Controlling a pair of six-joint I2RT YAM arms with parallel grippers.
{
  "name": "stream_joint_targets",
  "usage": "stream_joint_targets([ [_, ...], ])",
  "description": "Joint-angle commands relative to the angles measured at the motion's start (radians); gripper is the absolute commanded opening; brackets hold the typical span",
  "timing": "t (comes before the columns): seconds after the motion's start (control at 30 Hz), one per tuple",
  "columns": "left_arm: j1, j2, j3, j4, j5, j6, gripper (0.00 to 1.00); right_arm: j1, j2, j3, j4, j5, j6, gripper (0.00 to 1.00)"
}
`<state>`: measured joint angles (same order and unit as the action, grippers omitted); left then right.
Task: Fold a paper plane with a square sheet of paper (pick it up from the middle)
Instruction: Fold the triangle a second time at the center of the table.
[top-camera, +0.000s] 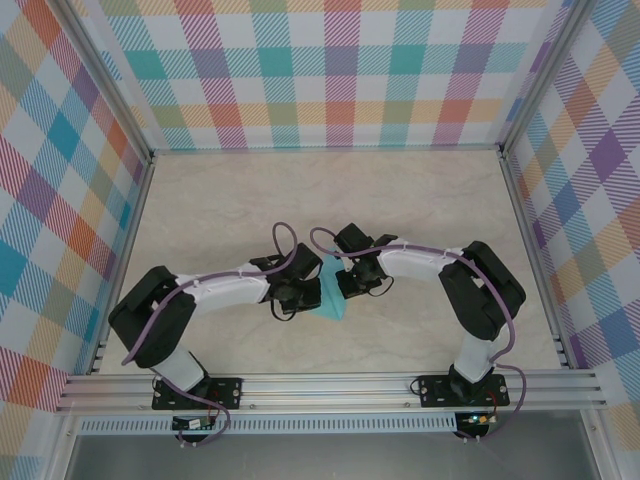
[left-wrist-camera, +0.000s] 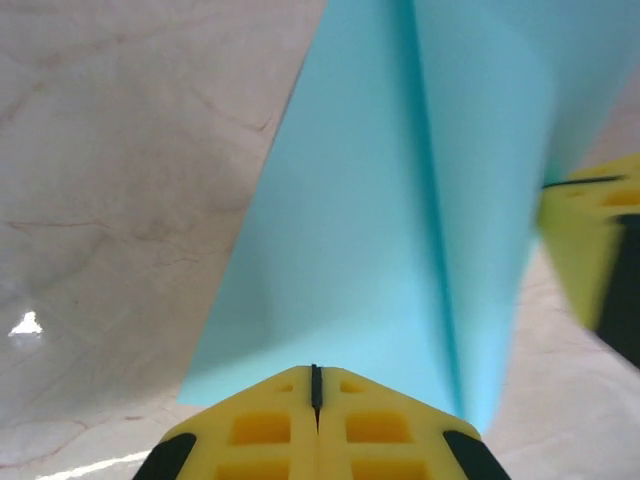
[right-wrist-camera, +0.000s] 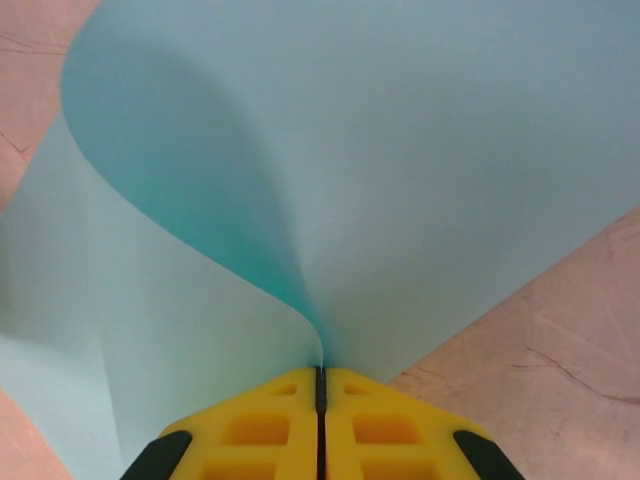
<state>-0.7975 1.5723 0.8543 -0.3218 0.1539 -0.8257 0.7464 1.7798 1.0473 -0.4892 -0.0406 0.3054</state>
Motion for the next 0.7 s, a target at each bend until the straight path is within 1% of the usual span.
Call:
stream_joint_targets([
  [0.0, 0.050, -0.100, -0.062, 0.164, 0.058, -0.053, 0.00, 0.005, 0.018, -0.015, -0.003, 0.005, 0.003, 0.08],
  [0.07, 0.085, -0.128, -0.120, 0.294, 0.119, -0.102, 0.00, 0.005, 0.020, -0.016, -0.002, 0.006, 0.001, 0.08],
  [0.13, 0.112, -0.124, -0.152, 0.391, 0.175, -0.139, 0.00, 0.005, 0.022, -0.016, 0.000, 0.008, 0.001, 0.08],
  [0.37, 0.123, -0.063, -0.135, 0.504, 0.239, -0.163, 0.00, 0.006, 0.024, -0.014, 0.000, 0.007, -0.001, 0.08],
  [0.47, 0.123, -0.032, -0.122, 0.507, 0.255, -0.160, 0.00, 0.005, 0.022, -0.010, 0.000, 0.004, 0.001, 0.08],
  [0.67, 0.123, -0.005, -0.128, 0.515, 0.254, -0.164, 0.00, 0.005, -0.010, -0.001, -0.005, -0.006, 0.000, 0.08],
])
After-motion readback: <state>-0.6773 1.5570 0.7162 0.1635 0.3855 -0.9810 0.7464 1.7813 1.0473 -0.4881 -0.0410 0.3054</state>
